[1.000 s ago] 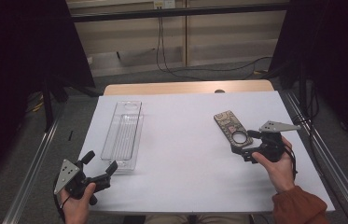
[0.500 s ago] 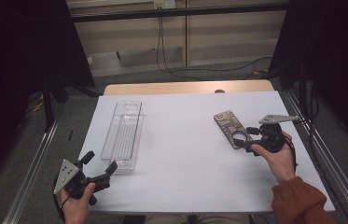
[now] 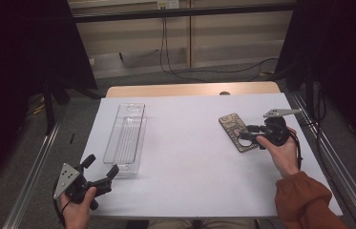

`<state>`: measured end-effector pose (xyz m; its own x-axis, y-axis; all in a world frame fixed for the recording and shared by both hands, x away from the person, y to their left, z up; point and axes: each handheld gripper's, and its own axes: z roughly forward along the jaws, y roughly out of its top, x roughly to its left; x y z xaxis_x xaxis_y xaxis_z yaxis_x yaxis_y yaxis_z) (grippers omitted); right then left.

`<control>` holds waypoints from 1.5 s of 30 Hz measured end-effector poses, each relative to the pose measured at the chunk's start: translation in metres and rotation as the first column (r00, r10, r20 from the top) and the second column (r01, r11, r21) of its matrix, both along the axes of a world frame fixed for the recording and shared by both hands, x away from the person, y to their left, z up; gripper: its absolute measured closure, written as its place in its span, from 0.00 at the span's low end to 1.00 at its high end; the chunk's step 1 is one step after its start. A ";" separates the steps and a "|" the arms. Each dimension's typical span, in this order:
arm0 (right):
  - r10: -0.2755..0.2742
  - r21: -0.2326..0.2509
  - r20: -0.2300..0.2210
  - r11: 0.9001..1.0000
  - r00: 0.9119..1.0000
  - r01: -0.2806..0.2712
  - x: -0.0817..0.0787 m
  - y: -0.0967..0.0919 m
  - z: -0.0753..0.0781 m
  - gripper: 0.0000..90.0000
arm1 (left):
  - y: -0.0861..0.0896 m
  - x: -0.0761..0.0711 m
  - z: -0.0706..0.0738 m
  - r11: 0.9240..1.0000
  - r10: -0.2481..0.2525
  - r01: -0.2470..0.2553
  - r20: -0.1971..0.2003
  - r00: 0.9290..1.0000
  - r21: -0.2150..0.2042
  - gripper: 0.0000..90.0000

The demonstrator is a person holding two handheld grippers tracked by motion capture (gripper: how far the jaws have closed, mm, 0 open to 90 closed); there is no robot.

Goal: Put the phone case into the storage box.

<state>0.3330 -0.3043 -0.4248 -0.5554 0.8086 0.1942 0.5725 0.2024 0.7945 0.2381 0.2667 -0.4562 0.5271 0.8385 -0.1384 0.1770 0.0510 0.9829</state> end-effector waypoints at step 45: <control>-0.217 -0.208 -0.115 0.959 0.969 0.190 0.114 0.002 -0.024 1.00 | 0.002 0.000 -0.001 1.000 0.004 -0.004 -0.003 1.000 -0.007 0.03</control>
<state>0.4474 -0.3025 -0.4485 -0.3542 0.9314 0.0841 0.7172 0.2128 0.6635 0.2381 0.2686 -0.4568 0.5231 0.8397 -0.1460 0.1798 0.0587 0.9819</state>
